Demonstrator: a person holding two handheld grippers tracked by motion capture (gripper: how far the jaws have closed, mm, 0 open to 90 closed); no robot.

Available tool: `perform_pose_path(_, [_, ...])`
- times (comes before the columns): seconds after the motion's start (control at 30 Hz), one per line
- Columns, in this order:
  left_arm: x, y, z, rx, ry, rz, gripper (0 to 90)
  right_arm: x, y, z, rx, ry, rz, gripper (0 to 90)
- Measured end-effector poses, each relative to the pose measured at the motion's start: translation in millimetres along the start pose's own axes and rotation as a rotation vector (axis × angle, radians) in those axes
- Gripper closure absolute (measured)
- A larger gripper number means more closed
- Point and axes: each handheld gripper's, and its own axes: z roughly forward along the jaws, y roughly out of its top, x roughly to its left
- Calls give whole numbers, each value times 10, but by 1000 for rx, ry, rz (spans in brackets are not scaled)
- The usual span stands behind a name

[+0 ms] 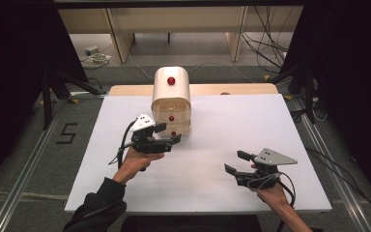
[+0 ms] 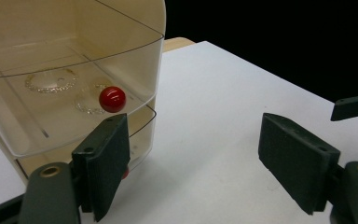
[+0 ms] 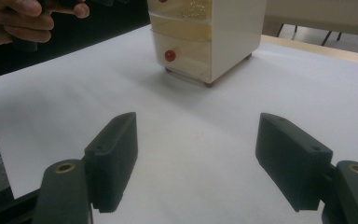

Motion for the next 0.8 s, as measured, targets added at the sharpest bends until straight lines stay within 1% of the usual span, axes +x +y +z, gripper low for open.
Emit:
perform_pose_path(0.03, [-14, -4, -1, -4, 0, -2, 241, 0, 0, 0, 0, 0, -1, 302])
perform_pose_path(0.1, [-28, -7, -13, -2, -2, 9, 237, 0, 0, 1, 0, 0, -1, 302])
perform_pose_path(0.13, [-42, -11, -15, -7, -7, 3, 235, -1, 0, 0, 0, 0, -1, 302])
perform_pose_path(0.27, [-74, -23, -32, -5, -13, 16, 228, 0, 0, 0, 0, 0, -1, 302])
perform_pose_path(0.37, [-99, -30, -40, -13, -13, 13, 225, 2, 0, 1, 1, 1, 0, 302])
perform_pose_path(0.53, [-113, -36, -69, -15, -16, 22, 222, 0, 0, 1, 0, 1, 0, 302])
perform_pose_path(0.8, [-138, -59, -100, -21, -14, 23, 221, -2, -2, 0, -3, 3, 3, 303])
